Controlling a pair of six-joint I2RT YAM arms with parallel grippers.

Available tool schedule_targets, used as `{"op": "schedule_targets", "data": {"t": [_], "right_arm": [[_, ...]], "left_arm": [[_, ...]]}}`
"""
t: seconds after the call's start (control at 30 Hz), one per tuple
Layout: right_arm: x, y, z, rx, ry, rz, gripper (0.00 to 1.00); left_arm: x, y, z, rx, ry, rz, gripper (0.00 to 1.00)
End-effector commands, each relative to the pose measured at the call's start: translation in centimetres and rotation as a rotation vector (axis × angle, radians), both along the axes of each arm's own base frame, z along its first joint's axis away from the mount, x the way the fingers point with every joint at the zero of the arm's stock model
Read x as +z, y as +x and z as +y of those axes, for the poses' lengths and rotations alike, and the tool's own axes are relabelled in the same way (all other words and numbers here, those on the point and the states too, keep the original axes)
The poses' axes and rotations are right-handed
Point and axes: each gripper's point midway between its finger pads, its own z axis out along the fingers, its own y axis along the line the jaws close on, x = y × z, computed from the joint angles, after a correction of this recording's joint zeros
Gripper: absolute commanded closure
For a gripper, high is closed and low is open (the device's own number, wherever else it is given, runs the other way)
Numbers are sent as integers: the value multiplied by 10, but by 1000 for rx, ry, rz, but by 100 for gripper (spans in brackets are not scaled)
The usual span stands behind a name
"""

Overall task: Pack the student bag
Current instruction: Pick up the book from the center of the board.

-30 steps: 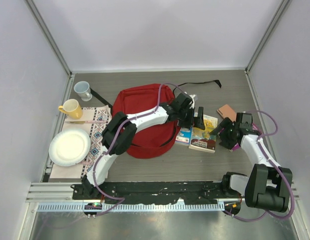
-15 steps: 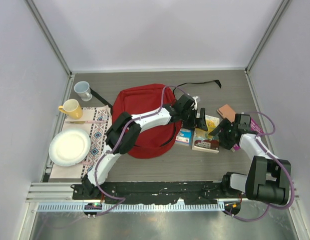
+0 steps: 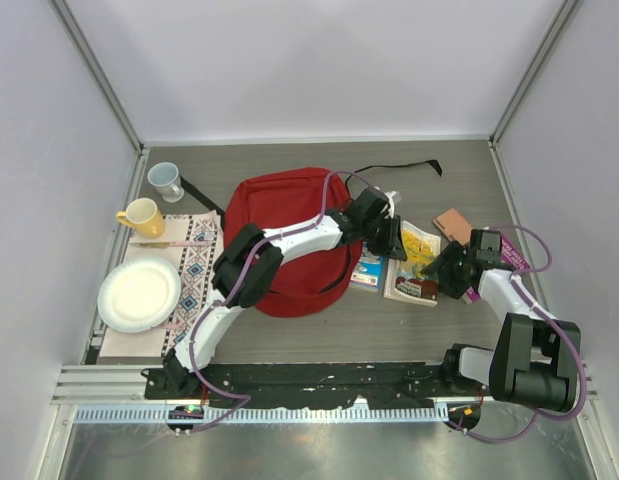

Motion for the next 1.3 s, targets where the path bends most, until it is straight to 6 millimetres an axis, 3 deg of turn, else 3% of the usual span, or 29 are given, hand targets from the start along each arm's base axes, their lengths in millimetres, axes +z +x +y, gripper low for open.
{"op": "schedule_targets", "data": {"t": [0.0, 0.03, 0.17, 0.2, 0.27, 0.3, 0.33, 0.4, 0.5, 0.6, 0.67, 0.8, 0.87, 0.9, 0.97, 1.0, 1.03, 1.13, 1.27], "right_arm": [[19, 13, 16, 32, 77, -104, 38], [19, 13, 16, 32, 78, -102, 38], [20, 14, 16, 33, 81, -108, 38], [20, 14, 17, 33, 85, -104, 38], [22, 15, 17, 33, 83, -111, 38], [23, 16, 17, 34, 85, -114, 38], [25, 17, 18, 37, 88, -119, 38], [32, 20, 20, 54, 97, -140, 35], [49, 28, 18, 66, 82, -187, 26], [75, 39, 11, 79, 75, -236, 20], [88, 41, 10, 79, 92, -251, 18], [119, 49, 13, 93, 126, -315, 15], [132, 52, 15, 101, 134, -346, 14], [138, 55, 15, 101, 134, -362, 14], [146, 56, 15, 101, 135, -385, 14], [151, 58, 14, 103, 133, -401, 14], [154, 59, 15, 108, 136, -408, 14], [172, 64, 25, 166, 180, -473, 14], [202, 74, 44, 253, 298, -616, 14]], "left_arm": [[38, -19, -32, -101, -144, -18, 62], [38, -18, -32, -98, -145, -17, 53], [28, -19, -29, -90, -119, 2, 45], [25, -20, -28, -91, -111, 10, 57], [22, -21, -28, -92, -109, 17, 70], [24, -21, -28, -92, -111, 15, 89], [26, -20, -28, -93, -115, 8, 97], [35, -19, -29, -100, -136, -14, 100], [60, -17, -27, -111, -156, -75, 100], [102, -17, -24, -136, -214, -114, 100], [145, -15, -22, -144, -265, -175, 100], [197, 3, -1, -113, -304, -262, 100], [204, 8, 9, -97, -320, -264, 100], [224, 14, 19, -78, -356, -296, 100], [225, 17, 30, -65, -375, -279, 100], [245, 21, 40, -52, -421, -312, 100], [241, 22, 46, -39, -423, -295, 100], [255, 22, 61, -28, -464, -321, 100], [266, 18, 68, -46, -516, -340, 100]]}}
